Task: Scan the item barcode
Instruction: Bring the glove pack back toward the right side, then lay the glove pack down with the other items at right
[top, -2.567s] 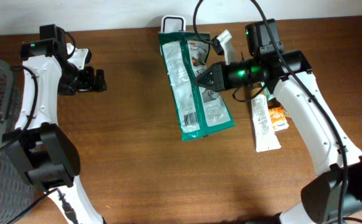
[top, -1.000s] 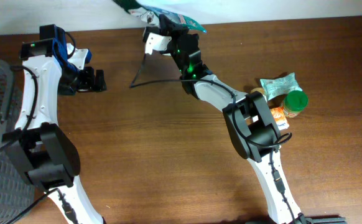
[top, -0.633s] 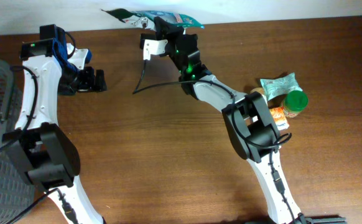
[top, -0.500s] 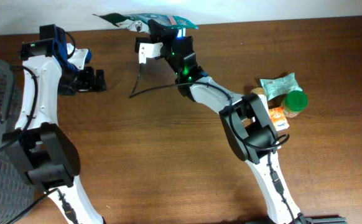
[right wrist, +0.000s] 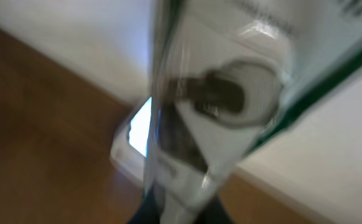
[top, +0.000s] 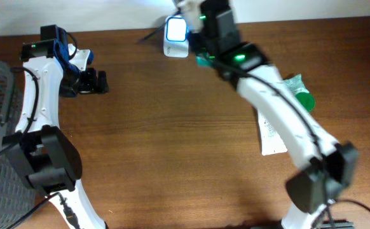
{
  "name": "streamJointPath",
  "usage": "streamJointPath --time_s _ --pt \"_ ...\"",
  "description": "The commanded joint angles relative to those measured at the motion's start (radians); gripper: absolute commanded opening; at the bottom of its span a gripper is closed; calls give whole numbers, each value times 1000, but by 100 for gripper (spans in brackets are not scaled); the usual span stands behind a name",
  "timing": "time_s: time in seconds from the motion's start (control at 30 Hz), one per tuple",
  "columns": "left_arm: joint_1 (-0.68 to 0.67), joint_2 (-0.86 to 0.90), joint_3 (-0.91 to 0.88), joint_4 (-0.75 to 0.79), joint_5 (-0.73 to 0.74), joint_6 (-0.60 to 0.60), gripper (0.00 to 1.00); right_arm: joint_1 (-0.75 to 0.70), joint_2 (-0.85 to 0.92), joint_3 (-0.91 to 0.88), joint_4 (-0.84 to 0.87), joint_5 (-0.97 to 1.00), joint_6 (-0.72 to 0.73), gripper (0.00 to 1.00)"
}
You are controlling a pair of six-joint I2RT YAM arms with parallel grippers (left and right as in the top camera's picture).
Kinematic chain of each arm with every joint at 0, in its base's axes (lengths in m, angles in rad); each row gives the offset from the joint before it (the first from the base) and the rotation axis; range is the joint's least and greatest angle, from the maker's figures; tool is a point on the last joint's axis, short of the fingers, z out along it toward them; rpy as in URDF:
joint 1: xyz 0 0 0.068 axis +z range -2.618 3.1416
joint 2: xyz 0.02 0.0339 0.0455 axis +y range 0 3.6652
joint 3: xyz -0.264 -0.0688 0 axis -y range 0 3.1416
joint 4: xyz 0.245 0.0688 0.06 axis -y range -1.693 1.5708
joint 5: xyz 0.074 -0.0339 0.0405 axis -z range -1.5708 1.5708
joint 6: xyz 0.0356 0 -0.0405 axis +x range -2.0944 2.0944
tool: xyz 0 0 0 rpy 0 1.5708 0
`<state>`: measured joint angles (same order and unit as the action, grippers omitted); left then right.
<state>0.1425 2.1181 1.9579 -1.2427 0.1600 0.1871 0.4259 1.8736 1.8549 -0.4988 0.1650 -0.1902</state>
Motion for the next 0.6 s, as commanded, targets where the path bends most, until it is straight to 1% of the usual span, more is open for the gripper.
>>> streamJointPath --time_s 0.0,0.1,0.17,0.2,0.3,0.4,0.5,0.57 --pt "5 -5 16 3 0 10 99 -97 -108 -8 -285 -25 357 4" --pt "5 -5 16 3 0 10 99 -166 -109 -16 -633 -67 376 4" --pt "5 -5 16 3 0 10 99 -214 -95 -37 -758 -64 411 4" --pt "5 -5 16 3 0 10 99 -253 -93 -74 -785 -64 412 4" --pt "5 -5 16 3 0 10 99 -358 -93 -206 -785 -64 412 5" --pt "5 -5 16 3 0 10 99 -454 -92 -280 -740 -63 404 12" --pt "5 -5 16 3 0 10 99 -534 -89 -305 -698 -64 294 13" --pt "1 -5 16 2 0 10 99 -565 -85 -305 -725 -64 263 12"
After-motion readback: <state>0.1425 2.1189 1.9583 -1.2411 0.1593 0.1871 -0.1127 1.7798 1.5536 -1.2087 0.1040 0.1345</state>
